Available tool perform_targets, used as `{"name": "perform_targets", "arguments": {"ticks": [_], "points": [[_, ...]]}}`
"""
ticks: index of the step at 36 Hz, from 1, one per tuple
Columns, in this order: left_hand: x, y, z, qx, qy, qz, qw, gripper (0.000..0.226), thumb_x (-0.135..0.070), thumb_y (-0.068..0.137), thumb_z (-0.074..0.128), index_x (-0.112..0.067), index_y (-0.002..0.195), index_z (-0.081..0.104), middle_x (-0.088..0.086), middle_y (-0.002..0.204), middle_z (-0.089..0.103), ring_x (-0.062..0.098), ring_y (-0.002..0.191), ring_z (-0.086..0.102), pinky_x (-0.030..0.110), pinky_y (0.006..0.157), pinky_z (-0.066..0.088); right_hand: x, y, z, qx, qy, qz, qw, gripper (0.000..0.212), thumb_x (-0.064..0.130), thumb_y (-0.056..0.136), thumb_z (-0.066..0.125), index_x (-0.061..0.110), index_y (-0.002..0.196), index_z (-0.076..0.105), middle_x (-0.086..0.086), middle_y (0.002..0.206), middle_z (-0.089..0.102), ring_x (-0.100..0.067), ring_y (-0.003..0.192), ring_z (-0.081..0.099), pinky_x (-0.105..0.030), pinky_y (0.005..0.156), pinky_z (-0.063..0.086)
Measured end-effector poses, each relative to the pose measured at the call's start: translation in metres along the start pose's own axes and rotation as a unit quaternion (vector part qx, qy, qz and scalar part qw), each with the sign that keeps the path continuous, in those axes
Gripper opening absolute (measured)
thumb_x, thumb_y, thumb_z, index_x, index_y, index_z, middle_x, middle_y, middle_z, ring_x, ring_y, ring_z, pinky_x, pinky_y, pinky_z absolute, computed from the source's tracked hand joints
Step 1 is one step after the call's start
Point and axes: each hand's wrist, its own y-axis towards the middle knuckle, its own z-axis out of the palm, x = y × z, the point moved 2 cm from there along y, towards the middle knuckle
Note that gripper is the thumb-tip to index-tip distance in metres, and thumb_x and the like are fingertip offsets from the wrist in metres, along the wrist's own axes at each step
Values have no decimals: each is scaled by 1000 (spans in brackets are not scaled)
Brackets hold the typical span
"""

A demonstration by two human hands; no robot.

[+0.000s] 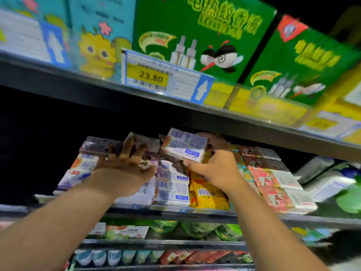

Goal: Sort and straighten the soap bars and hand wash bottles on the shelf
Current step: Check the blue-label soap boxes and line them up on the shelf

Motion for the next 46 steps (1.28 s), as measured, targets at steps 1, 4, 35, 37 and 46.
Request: {"name": "perform_targets", "arguments": {"ticks": [1, 4, 35, 37, 46], "points": [[0, -2, -3, 15, -4, -4, 1000, 101, -89, 66, -8, -44, 157, 2, -3, 167, -14, 32, 153, -6, 62, 119, 8, 5, -6, -3, -12, 19, -4, 1000, 29, 37, 71, 90, 23, 82, 67, 1, 68, 70, -11, 63, 67, -33, 56, 52], [-4, -7, -6, 19, -2, -28, 999, 89, -86, 80, 6, -43, 156, -6, -5, 165, -23, 34, 153, -5, 62, 119, 10, 16, -22, -7, -30, 70, -26, 997, 43, 22, 69, 93, 39, 87, 58, 29, 71, 64, 16, 68, 59, -7, 59, 42], [32, -121, -54, -115, -561, 183, 799, 27, -41, 84, 78, -37, 107, 64, -11, 107, 70, 15, 95, 70, 33, 76, 59, 100, -118, 70, 101, 504, 176, 840, 51, 27, 76, 78, 9, 122, 65, -10, 115, 73, -27, 100, 68, -32, 84, 56], [29, -125, -56, -94, -627, 156, 758, 23, -30, 83, 72, -22, 103, 65, -10, 119, 68, 13, 103, 69, 31, 74, 60, 108, -118, 69, 79, 475, 160, 862, 44, 19, 74, 80, 14, 117, 68, -10, 111, 74, -28, 103, 70, -34, 86, 56], [51, -128, -55, -5, -513, 270, 815, 52, -51, 67, 84, -51, 115, 64, -26, 153, 32, 13, 138, 45, 44, 92, 57, 118, -115, 58, 26, 538, 154, 828, 22, 8, 94, 62, 27, 102, 70, -7, 116, 71, -29, 101, 72, -34, 69, 59]]}}
